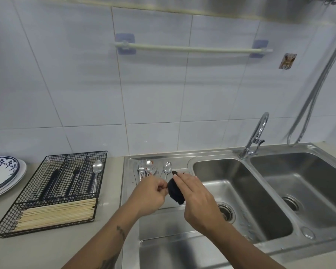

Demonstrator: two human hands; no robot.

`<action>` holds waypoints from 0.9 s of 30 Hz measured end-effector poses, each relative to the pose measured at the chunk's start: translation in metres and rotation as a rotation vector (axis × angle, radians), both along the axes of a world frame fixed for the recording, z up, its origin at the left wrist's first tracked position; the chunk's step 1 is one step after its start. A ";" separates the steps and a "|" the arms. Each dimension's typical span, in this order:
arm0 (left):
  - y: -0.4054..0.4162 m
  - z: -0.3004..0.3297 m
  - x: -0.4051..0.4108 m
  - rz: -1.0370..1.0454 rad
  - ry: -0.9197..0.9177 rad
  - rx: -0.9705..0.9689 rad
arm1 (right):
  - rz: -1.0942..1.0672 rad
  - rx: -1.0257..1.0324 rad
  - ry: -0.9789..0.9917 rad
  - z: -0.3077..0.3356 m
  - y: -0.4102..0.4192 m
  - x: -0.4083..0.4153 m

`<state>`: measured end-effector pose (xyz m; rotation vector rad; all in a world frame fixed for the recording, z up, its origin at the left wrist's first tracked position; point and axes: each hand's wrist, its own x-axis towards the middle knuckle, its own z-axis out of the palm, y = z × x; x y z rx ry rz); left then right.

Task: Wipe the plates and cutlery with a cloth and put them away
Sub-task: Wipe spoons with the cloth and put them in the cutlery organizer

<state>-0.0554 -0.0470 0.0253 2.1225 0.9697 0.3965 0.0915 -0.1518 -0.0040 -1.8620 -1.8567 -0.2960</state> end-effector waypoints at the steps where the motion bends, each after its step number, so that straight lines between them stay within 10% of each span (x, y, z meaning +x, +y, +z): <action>1: -0.001 -0.001 0.000 0.009 0.003 -0.016 | -0.013 0.000 0.010 -0.002 0.000 0.003; 14: 0.002 -0.018 0.003 0.112 -0.073 -0.166 | -0.004 -0.021 0.029 -0.016 0.002 0.009; 27: 0.002 -0.017 0.027 0.604 -0.513 -0.666 | -0.170 0.026 0.484 -0.004 0.003 0.012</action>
